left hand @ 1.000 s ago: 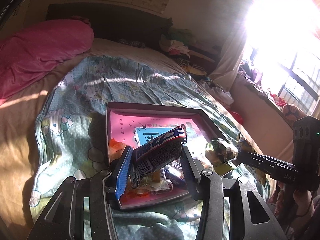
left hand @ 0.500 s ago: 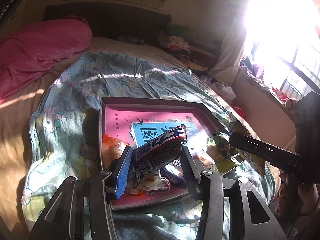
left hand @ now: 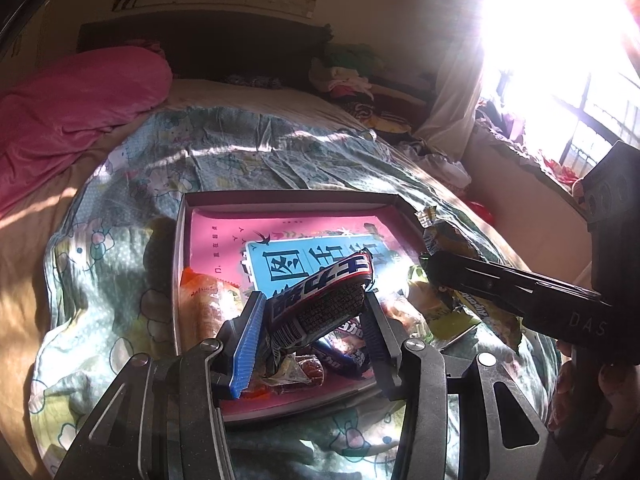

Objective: Organize snacks
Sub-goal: 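Carry the chocolate bar over the box with the left tool while the right tool lifts the yellow bar, then lower the yellow-orange bar into the box with the right tool while the left tool holds the chocolate bar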

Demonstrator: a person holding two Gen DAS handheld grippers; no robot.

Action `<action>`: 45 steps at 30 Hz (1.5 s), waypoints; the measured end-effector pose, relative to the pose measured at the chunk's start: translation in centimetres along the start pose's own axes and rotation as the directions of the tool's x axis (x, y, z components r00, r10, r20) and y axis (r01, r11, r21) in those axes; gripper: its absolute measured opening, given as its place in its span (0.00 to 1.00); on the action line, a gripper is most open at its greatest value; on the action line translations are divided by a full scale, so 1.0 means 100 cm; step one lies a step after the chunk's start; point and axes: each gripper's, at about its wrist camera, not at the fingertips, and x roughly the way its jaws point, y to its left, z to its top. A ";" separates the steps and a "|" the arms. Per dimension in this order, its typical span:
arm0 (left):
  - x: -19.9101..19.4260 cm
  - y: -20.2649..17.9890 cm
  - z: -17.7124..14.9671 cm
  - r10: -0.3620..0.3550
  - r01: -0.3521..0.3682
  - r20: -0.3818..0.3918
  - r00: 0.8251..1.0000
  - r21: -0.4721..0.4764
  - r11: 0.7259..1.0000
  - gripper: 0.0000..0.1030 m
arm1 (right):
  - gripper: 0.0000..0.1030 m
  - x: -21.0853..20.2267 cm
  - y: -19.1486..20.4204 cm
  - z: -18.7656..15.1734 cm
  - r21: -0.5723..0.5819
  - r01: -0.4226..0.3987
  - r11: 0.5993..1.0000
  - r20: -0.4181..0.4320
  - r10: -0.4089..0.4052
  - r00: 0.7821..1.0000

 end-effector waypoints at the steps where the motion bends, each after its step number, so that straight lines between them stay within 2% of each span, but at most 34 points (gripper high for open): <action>1: 0.001 0.000 0.000 0.000 0.000 0.000 1.000 0.001 1.000 0.48 | 0.25 0.000 -0.002 0.000 0.004 0.000 1.000 -0.001 0.000 1.000; 12: 0.011 -0.007 0.000 0.007 -0.007 -0.004 1.000 0.032 0.999 0.48 | 0.25 0.000 -0.014 0.001 0.029 0.048 0.998 0.009 -0.048 0.999; 23: 0.016 -0.016 -0.005 0.012 -0.011 -0.013 1.000 0.076 0.997 0.48 | 0.25 0.001 -0.023 -0.002 0.062 0.049 0.997 0.008 -0.050 0.999; 37: 0.019 -0.022 -0.009 0.030 -0.028 -0.016 0.999 0.119 0.992 0.48 | 0.25 0.025 -0.021 -0.014 0.027 0.066 0.997 -0.046 -0.064 0.997; 45: 0.020 -0.021 -0.010 0.034 -0.031 -0.016 0.999 0.124 0.992 0.48 | 0.25 0.030 -0.027 -0.016 -0.002 0.113 0.994 -0.053 -0.113 0.992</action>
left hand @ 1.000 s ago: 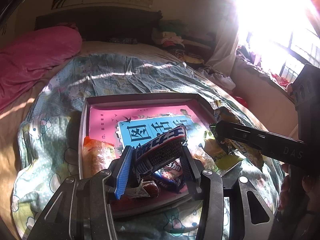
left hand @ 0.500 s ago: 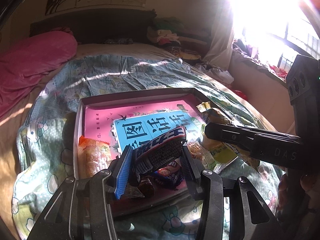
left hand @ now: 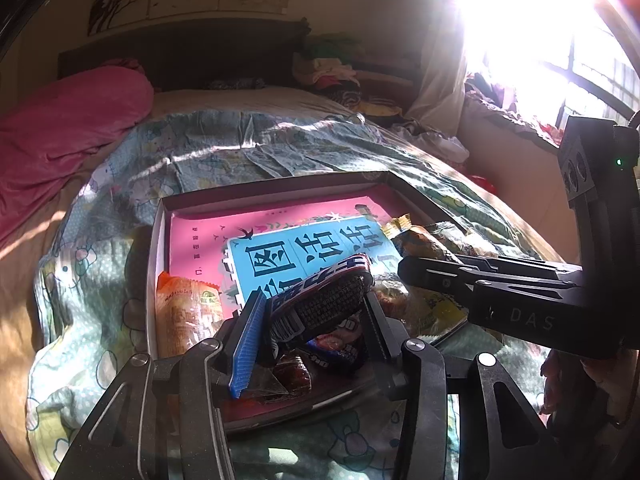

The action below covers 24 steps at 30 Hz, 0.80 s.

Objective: Organize snacks
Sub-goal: 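Lower the yellow-orange bar into the box with the right tool while the left tool holds the chocolate bar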

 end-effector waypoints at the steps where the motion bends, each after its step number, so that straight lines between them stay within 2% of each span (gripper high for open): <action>1: 0.000 0.000 0.000 0.001 -0.001 0.000 1.000 0.001 1.000 0.48 | 0.25 0.001 0.000 -0.001 -0.009 0.008 1.000 -0.003 -0.008 1.000; 11: 0.007 -0.003 -0.001 0.019 -0.019 -0.005 1.000 0.025 0.999 0.48 | 0.25 0.010 0.006 -0.005 -0.057 0.043 0.997 -0.023 -0.044 0.999; 24: 0.012 -0.002 -0.001 0.028 -0.027 -0.013 1.000 0.030 0.999 0.48 | 0.25 0.017 0.007 -0.001 -0.066 0.045 0.997 -0.032 -0.047 0.998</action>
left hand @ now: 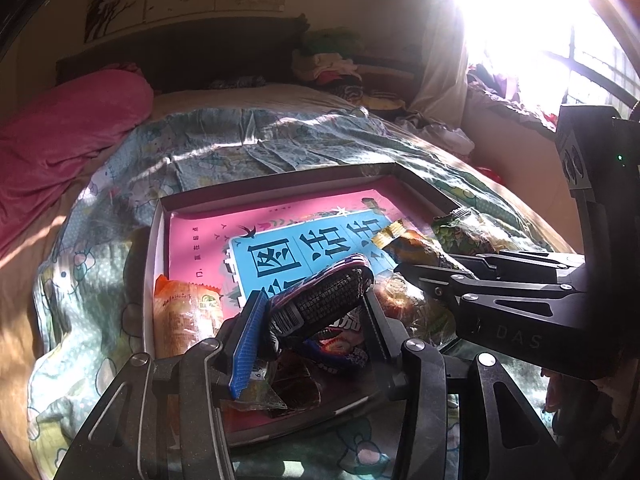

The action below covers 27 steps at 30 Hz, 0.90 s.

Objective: Organize snacks
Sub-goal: 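Lower the yellow-orange bar into the box with the right tool while the left tool holds the chocolate bar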

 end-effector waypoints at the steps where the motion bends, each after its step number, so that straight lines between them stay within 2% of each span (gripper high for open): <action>1: 0.000 0.000 0.000 0.001 -0.001 0.000 1.000 0.000 1.000 0.48 | 0.25 0.001 0.000 0.001 -0.002 0.001 1.000 0.000 -0.001 1.000; 10: 0.001 0.000 0.000 0.000 0.000 -0.002 1.000 -0.001 1.000 0.48 | 0.25 0.001 0.005 0.000 -0.041 0.042 0.998 0.002 -0.042 0.999; 27: 0.001 0.002 -0.001 0.008 -0.008 0.000 1.000 -0.001 1.000 0.48 | 0.28 -0.010 0.006 0.001 -0.043 0.034 0.998 0.008 -0.034 0.999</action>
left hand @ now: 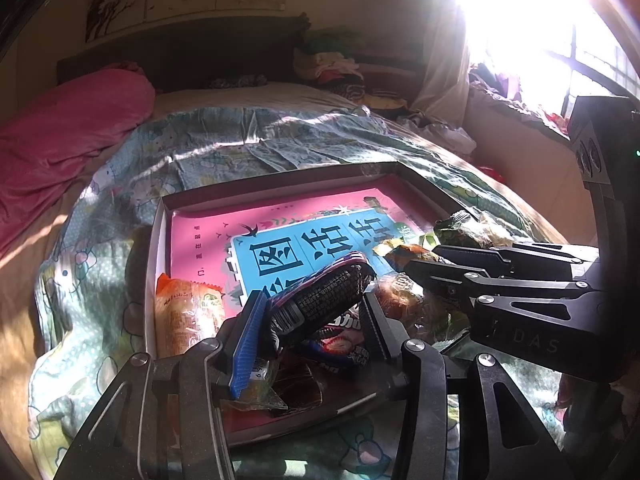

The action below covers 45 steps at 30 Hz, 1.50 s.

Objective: Organize snacks
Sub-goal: 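Lower the yellow-orange bar into the box with the right tool while the left tool holds the chocolate bar, then release the chocolate bar into the box with the left tool while the right tool opens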

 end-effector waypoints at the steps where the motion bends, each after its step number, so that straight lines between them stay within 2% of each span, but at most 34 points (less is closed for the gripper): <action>1: 0.000 -0.001 0.000 0.002 -0.002 0.000 1.000 0.001 1.000 0.48 | 0.29 -0.002 0.001 0.000 -0.003 -0.001 1.000 0.003 0.001 1.000; 19: -0.001 0.001 0.000 0.005 -0.005 -0.006 1.000 0.000 1.000 0.48 | 0.30 -0.015 0.006 -0.001 -0.002 -0.047 0.999 0.009 0.047 0.999; 24: -0.002 0.007 0.002 -0.010 0.009 -0.008 1.000 -0.032 0.999 0.48 | 0.36 -0.018 0.009 -0.002 -0.009 -0.057 0.998 0.012 0.057 0.998; 31: -0.005 0.022 0.006 -0.045 0.043 -0.014 0.999 -0.116 0.992 0.51 | 0.37 -0.018 0.013 -0.002 -0.022 -0.059 0.998 0.008 0.060 0.998; 39: -0.005 0.017 0.006 -0.026 0.024 -0.023 0.999 -0.085 0.996 0.51 | 0.37 -0.018 0.015 -0.004 -0.022 -0.066 0.998 0.003 0.066 0.998; 45: -0.006 0.018 0.007 -0.040 0.037 -0.032 0.999 -0.089 0.995 0.51 | 0.37 -0.020 0.018 -0.007 -0.036 -0.076 0.996 -0.004 0.076 0.997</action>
